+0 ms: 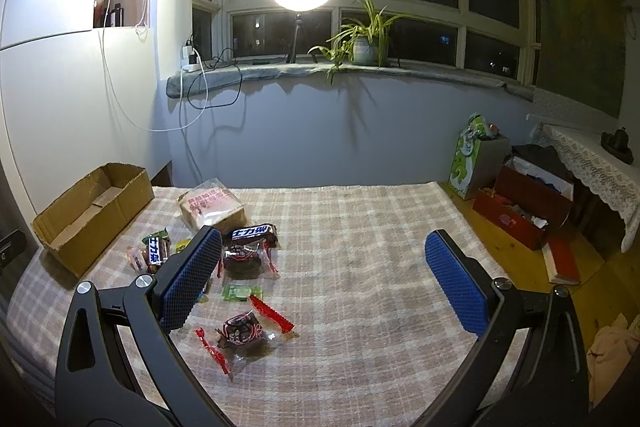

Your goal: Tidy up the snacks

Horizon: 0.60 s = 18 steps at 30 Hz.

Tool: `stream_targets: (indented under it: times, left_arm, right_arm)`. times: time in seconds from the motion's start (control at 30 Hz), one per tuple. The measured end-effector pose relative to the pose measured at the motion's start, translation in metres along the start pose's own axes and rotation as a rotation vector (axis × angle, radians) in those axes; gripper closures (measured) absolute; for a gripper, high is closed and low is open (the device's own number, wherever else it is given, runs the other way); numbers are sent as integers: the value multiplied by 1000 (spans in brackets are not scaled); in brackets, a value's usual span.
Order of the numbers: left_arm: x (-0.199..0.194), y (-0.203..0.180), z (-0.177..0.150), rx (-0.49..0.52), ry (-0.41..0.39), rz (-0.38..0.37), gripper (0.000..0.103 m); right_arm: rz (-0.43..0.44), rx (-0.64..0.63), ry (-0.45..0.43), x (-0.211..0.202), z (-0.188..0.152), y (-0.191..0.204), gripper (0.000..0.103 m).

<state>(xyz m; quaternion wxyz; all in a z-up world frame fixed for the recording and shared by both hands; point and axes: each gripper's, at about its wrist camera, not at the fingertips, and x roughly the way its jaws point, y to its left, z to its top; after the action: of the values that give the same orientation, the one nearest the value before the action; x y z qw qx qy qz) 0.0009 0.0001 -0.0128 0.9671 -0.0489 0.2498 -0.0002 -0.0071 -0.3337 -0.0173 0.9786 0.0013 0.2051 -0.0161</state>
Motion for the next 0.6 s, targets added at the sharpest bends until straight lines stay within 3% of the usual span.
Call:
stream_targets:
  times: [0.33,0.47,0.6]
  left_arm:
    - [28,0,-6,-13,93,-70,13]
    - [38,-5,-9,-7,134,-111,22]
    - [49,-16,-15,15,186,-166,33]
  right_arm:
    - [150,22,130,31,-17,-21,0]
    - [170,-15,198,40,-29,-20,0]
    - [222,-54,259,47,-41,-12,11]
